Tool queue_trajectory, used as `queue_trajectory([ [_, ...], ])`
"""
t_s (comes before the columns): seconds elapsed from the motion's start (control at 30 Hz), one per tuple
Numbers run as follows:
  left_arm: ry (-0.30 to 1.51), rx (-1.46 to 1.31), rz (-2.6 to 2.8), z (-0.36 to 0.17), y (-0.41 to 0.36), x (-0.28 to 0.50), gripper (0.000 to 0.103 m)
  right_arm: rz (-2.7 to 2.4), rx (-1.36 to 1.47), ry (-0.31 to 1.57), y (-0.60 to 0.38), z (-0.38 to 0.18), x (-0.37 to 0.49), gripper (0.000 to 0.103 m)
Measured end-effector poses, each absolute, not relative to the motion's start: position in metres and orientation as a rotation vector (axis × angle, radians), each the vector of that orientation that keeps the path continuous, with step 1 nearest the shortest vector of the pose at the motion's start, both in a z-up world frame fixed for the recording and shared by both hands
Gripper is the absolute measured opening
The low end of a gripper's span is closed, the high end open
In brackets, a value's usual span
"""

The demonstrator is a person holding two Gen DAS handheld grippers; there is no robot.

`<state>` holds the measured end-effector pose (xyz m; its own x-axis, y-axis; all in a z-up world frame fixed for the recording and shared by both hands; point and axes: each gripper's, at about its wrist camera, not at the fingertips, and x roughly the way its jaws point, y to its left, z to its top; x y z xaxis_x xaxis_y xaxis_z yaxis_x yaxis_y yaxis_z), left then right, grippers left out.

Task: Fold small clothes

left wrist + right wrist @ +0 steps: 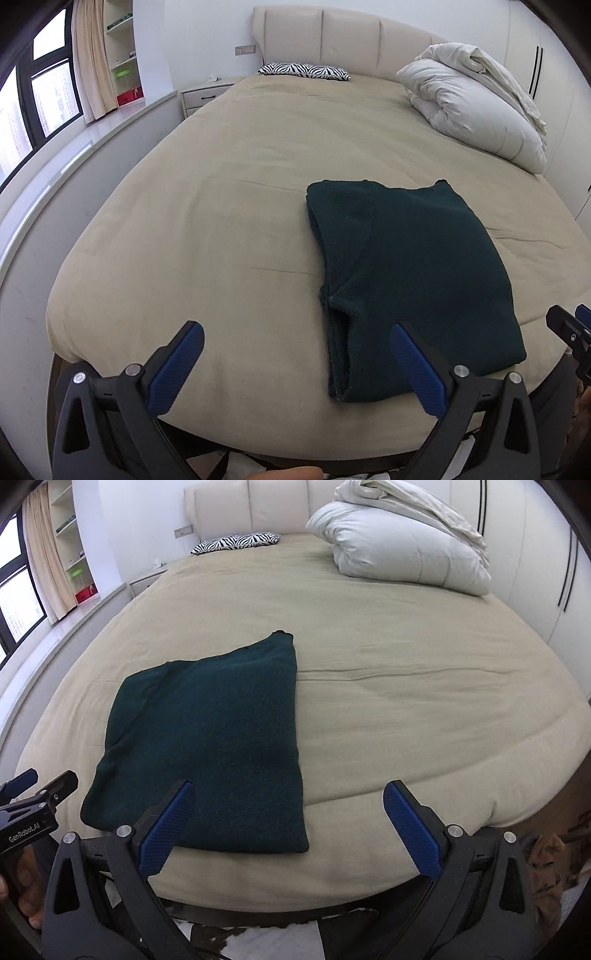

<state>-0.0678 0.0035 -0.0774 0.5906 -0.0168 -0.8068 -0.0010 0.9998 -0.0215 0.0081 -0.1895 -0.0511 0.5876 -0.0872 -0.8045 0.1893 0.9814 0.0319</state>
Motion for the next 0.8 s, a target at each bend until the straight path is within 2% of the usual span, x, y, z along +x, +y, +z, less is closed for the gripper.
queue_trajectory([
  [0.8, 0.939, -0.009, -0.017, -0.0780, 0.0045, -0.0687, 0.103, -0.147, 0.117, 0.945, -0.1825, -0.0446, 0.0046, 0.103],
])
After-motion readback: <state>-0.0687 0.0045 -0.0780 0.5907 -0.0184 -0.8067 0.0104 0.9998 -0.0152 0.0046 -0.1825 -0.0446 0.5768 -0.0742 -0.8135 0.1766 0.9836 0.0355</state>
